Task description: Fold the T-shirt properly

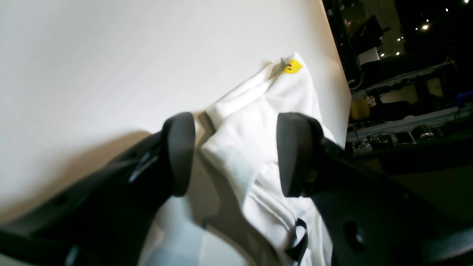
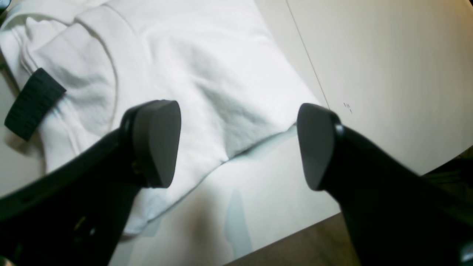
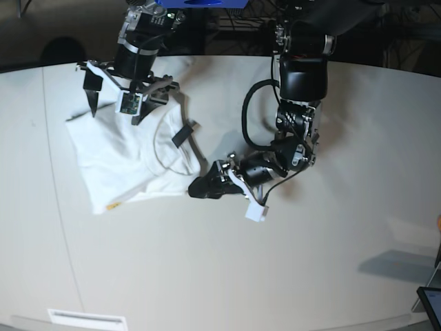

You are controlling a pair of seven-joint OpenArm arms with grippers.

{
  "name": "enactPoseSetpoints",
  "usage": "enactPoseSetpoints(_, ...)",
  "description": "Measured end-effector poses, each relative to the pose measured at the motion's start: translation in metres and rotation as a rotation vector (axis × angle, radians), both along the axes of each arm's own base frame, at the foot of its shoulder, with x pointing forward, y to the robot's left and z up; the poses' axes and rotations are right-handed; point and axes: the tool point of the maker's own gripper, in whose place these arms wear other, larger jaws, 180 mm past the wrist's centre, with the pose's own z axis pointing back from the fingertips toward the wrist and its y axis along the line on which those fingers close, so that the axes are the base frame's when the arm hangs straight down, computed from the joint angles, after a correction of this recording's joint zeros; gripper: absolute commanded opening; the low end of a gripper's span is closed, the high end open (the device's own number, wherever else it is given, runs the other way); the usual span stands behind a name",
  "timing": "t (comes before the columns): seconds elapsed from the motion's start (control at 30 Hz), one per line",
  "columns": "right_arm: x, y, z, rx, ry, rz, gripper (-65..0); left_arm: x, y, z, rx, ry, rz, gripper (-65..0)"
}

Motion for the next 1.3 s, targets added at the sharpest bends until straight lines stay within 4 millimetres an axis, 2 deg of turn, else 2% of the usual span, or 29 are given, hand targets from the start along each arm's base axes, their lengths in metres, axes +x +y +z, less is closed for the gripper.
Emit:
enactPoseSetpoints(0.37,0.000,0.000,0.000,0.000,0.000,0.000,-19.3,0.001,-0.027,0.007,-0.040,0.006,-0.019,-30.2)
enactPoseSetpoints(0.6,0.000,0.000,0.000,0.000,0.000,0.000,-19.4,-0.005,-0.046,-0.002,0.039,0.003,-0.073,-31.1)
enactPoseSetpoints(0.63,0.000,0.000,0.000,0.000,0.000,0.000,-19.4,-0.006,-0.048,-0.003,0.039,0.004,-0.076,-33.9)
enactPoseSetpoints(0.7,0.000,0.000,0.000,0.000,0.000,0.000,-19.4,-0.007,-0.050,-0.002,0.034,0.005,-0.076,-45.7)
enactPoseSetpoints(0.77,0.000,0.000,0.000,0.000,0.000,0.000,-19.4,-0.006,-0.048,-0.002,0.033,0.005,-0.071,-65.0)
enactPoseSetpoints(1.3,0.000,0.000,0.000,0.000,0.000,0.000,-19.4,-0.002,-0.044,0.000,0.051,-0.005,-0.077,-65.0)
